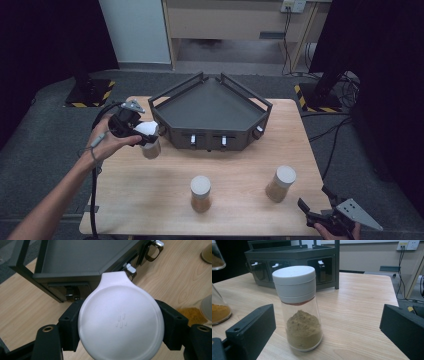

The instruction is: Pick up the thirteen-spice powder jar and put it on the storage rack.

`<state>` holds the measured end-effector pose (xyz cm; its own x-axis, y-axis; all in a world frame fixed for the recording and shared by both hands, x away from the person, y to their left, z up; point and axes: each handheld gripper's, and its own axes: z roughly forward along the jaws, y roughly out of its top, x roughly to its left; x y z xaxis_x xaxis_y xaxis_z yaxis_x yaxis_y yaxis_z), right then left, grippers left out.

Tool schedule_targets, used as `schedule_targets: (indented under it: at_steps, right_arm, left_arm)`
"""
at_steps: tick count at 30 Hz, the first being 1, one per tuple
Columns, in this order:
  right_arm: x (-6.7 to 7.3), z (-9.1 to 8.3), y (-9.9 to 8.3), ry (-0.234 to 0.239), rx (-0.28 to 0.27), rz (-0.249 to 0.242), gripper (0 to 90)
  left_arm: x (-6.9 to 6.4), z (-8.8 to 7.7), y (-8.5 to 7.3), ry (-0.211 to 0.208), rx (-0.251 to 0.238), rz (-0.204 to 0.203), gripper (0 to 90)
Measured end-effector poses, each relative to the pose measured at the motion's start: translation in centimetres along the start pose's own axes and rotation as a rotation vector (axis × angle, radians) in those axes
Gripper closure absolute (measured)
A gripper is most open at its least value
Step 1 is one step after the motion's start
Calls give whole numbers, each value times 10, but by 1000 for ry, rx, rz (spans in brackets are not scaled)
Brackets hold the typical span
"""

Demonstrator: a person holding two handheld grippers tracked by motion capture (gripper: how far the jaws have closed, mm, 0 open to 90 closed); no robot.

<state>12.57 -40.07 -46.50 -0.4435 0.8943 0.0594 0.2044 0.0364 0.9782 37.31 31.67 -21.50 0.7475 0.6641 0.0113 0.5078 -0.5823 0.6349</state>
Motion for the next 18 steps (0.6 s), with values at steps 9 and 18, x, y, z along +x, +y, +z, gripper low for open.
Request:
schedule_targets:
  at_steps: [9, 18]
  right_arm:
    - [-1, 1, 0, 9, 2, 0, 9]
    - [-3, 1, 0, 26, 8, 4, 9]
  left_arm:
    - [7, -12, 27, -13, -14, 33, 300]
    - [16, -21, 50, -54, -30, 63, 300]
